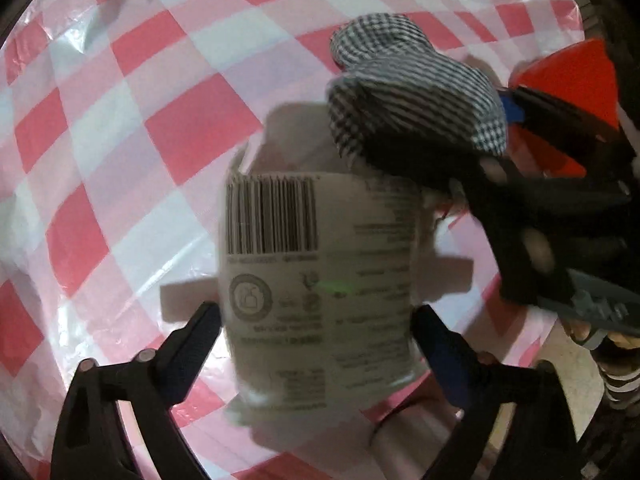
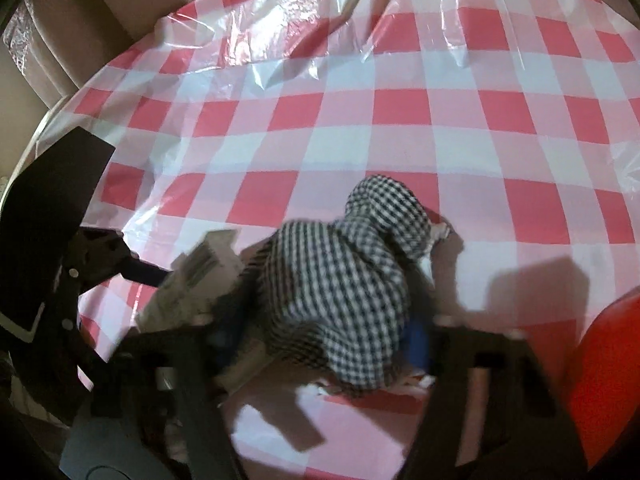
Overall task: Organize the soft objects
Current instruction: 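Grasp the white barcode packet with the left tool while the right tool grasps the houndstooth pouch, then carry packet and houndstooth pouch over the white box and open both tools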
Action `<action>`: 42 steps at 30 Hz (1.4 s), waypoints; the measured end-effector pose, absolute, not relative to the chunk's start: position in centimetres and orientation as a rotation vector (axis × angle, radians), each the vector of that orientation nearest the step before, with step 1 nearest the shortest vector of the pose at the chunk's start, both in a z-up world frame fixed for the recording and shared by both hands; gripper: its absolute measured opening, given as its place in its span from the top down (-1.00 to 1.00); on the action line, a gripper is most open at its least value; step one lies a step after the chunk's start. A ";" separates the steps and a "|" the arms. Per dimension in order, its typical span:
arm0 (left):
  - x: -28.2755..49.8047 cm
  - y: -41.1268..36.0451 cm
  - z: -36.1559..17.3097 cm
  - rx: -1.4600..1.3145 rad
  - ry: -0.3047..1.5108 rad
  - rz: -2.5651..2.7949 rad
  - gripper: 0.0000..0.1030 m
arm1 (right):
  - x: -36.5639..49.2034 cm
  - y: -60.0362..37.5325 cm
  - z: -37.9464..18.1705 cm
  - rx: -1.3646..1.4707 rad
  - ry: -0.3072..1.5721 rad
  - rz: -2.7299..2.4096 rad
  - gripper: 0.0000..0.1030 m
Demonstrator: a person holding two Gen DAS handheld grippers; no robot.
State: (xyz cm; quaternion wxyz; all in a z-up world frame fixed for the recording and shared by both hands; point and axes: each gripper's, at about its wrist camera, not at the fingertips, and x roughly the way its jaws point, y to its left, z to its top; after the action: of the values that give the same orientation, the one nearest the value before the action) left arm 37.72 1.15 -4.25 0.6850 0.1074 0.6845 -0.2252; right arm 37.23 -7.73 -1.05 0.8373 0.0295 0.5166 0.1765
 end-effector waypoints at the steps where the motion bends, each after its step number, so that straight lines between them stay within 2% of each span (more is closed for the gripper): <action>1: 37.5 0.9 -4.0 0.262 1.519 -0.514 -0.75 | 37.3 -7.8 -1.2 0.059 1.094 0.370 0.09; 2: 37.4 0.7 -3.8 0.280 1.507 -0.520 -0.70 | 37.2 -7.7 -1.4 0.051 1.093 0.371 0.16; 3: 37.3 0.6 -3.5 0.288 1.496 -0.521 -0.53 | 37.1 -7.6 -1.5 0.037 1.089 0.374 0.35; 4: 37.3 0.7 -3.2 0.286 1.486 -0.522 -0.38 | 37.0 -7.5 -1.6 0.028 1.085 0.377 0.45; 7: 37.4 1.4 -2.6 0.223 1.465 -0.513 -0.34 | 36.6 -7.5 -1.0 0.018 1.053 0.371 0.62; 20: 34.2 9.7 3.1 -0.137 1.211 -0.361 -0.28 | 32.8 -8.7 3.1 0.018 0.940 0.359 0.65; 26: 31.1 13.0 10.7 -0.232 0.963 -0.281 -0.28 | 30.2 -9.2 6.5 0.011 0.871 0.364 0.65; 29: 28.7 12.8 15.3 -0.204 0.867 -0.243 -0.28 | 28.4 -9.7 8.5 0.006 0.830 0.365 0.65; 33: 26.1 12.1 18.8 -0.195 0.779 -0.227 -0.28 | 25.6 -10.7 11.0 0.000 0.777 0.360 0.65; 42: 21.9 5.6 23.4 -0.184 0.636 -0.266 -0.29 | 19.1 -13.9 14.9 0.012 0.709 0.350 0.65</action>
State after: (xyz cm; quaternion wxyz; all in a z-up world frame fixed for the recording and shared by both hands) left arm 21.85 5.61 23.41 0.9370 -0.0900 0.3112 -0.1303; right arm 19.09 -13.92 14.89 0.9229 0.0059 0.3453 0.1705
